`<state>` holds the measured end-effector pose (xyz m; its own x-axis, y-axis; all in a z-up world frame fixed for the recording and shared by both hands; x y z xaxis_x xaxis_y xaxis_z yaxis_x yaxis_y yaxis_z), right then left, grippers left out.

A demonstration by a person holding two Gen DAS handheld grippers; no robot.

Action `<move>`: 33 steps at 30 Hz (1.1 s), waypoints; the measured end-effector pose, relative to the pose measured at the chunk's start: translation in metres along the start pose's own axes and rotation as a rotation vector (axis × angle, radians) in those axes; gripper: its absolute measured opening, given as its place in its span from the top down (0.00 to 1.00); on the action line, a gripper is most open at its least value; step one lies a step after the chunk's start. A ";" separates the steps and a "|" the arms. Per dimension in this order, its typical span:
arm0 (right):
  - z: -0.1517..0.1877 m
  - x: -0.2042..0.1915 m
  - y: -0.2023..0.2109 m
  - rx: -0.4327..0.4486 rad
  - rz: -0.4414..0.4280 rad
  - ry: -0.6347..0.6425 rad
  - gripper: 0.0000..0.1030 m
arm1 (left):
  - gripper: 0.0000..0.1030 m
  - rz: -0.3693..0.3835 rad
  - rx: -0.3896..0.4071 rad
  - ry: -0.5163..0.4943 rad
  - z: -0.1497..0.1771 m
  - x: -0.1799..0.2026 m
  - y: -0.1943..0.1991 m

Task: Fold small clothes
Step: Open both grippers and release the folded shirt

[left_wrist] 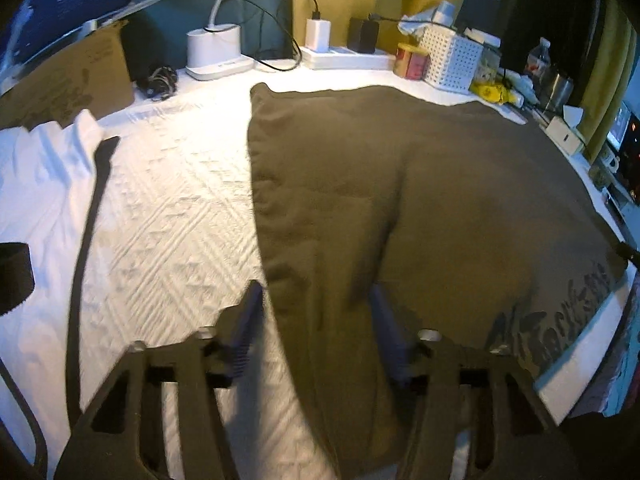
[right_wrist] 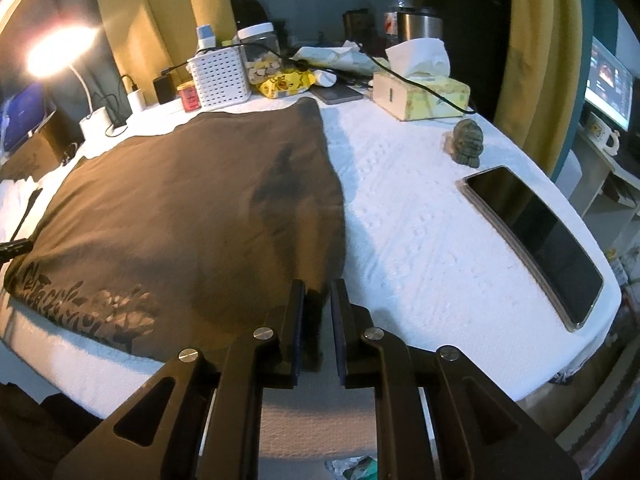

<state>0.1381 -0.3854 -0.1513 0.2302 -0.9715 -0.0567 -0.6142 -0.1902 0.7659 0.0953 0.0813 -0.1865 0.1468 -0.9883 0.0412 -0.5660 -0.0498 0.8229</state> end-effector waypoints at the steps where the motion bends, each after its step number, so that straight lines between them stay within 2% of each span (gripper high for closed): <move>1: -0.001 0.001 0.000 -0.002 0.005 -0.003 0.86 | 0.61 -0.011 0.009 -0.020 -0.002 0.002 -0.001; 2: -0.001 0.002 -0.001 -0.004 0.010 -0.005 0.86 | 0.67 -0.019 0.011 -0.036 -0.002 0.003 -0.002; 3: -0.001 0.003 -0.001 -0.005 0.013 -0.007 0.86 | 0.89 -0.018 0.015 -0.055 -0.003 0.005 -0.002; 4: -0.001 0.004 -0.002 -0.007 0.018 -0.009 0.86 | 0.96 0.007 -0.001 -0.062 -0.003 0.007 -0.002; 10: -0.001 0.005 -0.004 -0.028 0.077 -0.001 0.86 | 0.97 -0.051 0.006 -0.058 0.000 -0.001 0.006; 12: 0.000 0.005 -0.002 -0.034 0.087 0.002 0.67 | 0.96 -0.034 0.009 -0.039 0.001 -0.007 0.008; 13: 0.000 0.004 -0.001 -0.035 0.091 0.002 0.46 | 0.95 -0.023 0.011 -0.028 0.000 -0.008 0.009; 14: 0.000 0.003 0.002 -0.029 0.093 -0.001 0.38 | 0.93 -0.035 0.017 -0.019 0.000 -0.011 0.012; 18: 0.002 0.000 0.011 -0.030 0.103 -0.026 0.38 | 0.93 -0.077 0.043 0.009 -0.003 -0.019 0.022; 20: 0.003 -0.002 0.015 -0.030 0.097 -0.050 0.38 | 0.87 -0.087 0.052 0.016 -0.004 -0.022 0.027; 21: 0.005 -0.003 0.017 -0.034 0.090 -0.066 0.38 | 0.65 -0.083 0.055 0.020 -0.004 -0.023 0.029; 22: 0.007 -0.005 0.017 -0.040 0.083 -0.079 0.38 | 0.36 -0.074 0.067 0.029 -0.005 -0.024 0.032; 23: 0.008 -0.006 0.018 -0.045 0.076 -0.089 0.38 | 0.28 -0.060 0.090 0.048 -0.006 -0.025 0.036; 25: 0.012 -0.011 0.018 -0.057 0.061 -0.107 0.38 | 0.26 -0.031 0.111 0.076 -0.009 -0.027 0.041; 30: 0.017 -0.025 0.014 -0.080 0.018 -0.138 0.37 | 0.26 0.013 0.147 0.074 -0.018 -0.020 0.051; 33: 0.018 -0.029 0.007 -0.086 0.017 -0.177 0.31 | 0.26 0.038 0.165 0.073 -0.025 -0.014 0.054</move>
<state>0.1133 -0.3609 -0.1559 0.0787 -0.9857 -0.1492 -0.5480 -0.1678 0.8195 0.0826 0.0956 -0.1285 0.1773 -0.9772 0.1166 -0.6967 -0.0410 0.7162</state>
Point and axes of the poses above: each gripper's, at about its wrist camera, not at the fingertips, and y roughly against the way its jaws point, x to its right, z to its underside, the point moved 3 cm from there along -y, roughly the way its jaws point, and after that the axes turned 4 degrees about -z, right-handed, at the moved point
